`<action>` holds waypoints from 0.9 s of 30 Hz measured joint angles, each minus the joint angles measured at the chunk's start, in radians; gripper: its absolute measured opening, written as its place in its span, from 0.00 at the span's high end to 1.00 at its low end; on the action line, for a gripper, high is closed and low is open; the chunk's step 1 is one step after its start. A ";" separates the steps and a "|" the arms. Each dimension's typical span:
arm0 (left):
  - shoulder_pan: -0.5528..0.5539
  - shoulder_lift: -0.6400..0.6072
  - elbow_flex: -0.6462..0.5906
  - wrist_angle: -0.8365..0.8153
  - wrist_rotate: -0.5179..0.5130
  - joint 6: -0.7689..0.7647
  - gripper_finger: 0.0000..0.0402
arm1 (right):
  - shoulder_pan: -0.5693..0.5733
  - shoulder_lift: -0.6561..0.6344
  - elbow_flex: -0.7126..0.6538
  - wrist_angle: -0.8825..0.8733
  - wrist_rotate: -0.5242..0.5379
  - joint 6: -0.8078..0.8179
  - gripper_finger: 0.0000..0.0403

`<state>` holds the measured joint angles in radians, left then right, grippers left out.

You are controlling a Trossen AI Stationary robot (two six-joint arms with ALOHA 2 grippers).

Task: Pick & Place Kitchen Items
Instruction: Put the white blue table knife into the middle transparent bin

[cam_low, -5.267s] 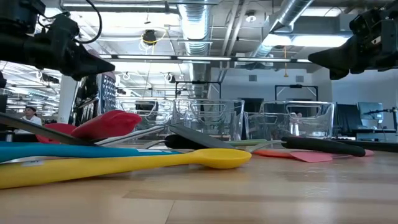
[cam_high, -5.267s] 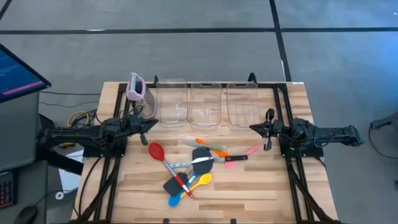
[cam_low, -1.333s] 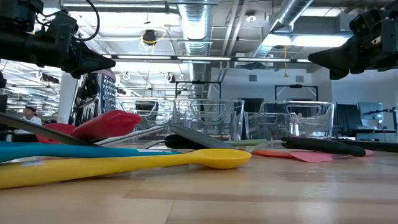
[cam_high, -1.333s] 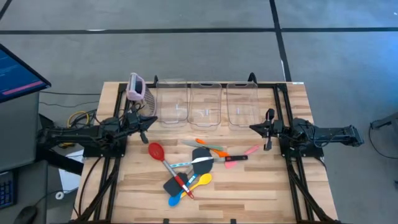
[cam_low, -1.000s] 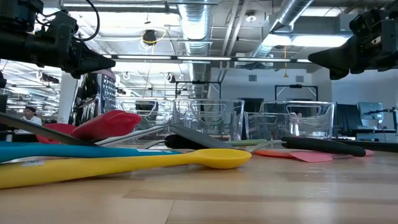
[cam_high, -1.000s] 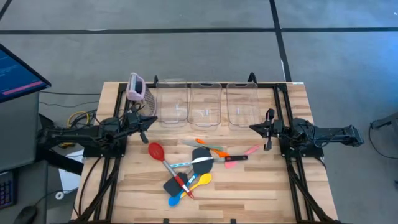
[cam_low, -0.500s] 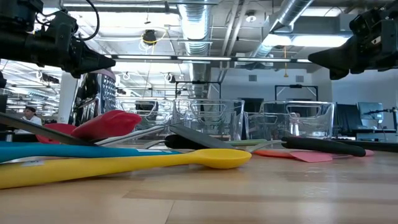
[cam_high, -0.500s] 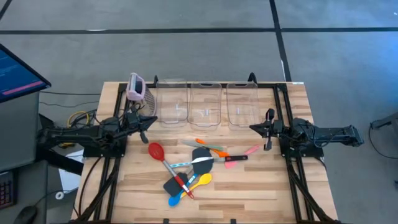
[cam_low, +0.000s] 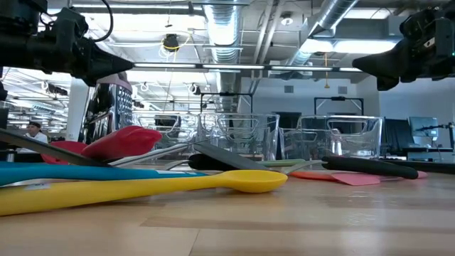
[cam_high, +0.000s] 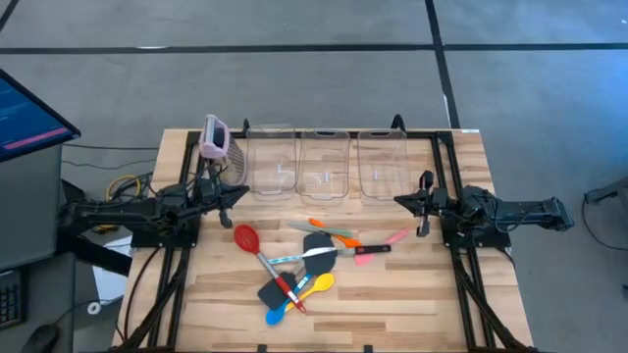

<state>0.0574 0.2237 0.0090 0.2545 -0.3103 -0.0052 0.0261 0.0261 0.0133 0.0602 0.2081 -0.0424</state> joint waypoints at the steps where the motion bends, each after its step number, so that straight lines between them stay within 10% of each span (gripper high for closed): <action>1: 0.000 0.000 0.000 0.001 0.007 0.000 0.99 | 0.000 0.000 0.003 0.000 0.000 0.007 1.00; 14: 0.000 0.000 0.000 0.002 0.037 0.007 0.99 | 0.000 0.062 0.042 0.049 0.000 0.017 1.00; 27: 0.000 0.000 0.000 -0.001 0.037 0.008 0.99 | 0.000 0.421 0.131 0.238 0.002 0.044 1.00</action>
<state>0.0574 0.2237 0.0093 0.2539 -0.2737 0.0032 0.0264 0.4475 0.1438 0.2985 0.2100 0.0015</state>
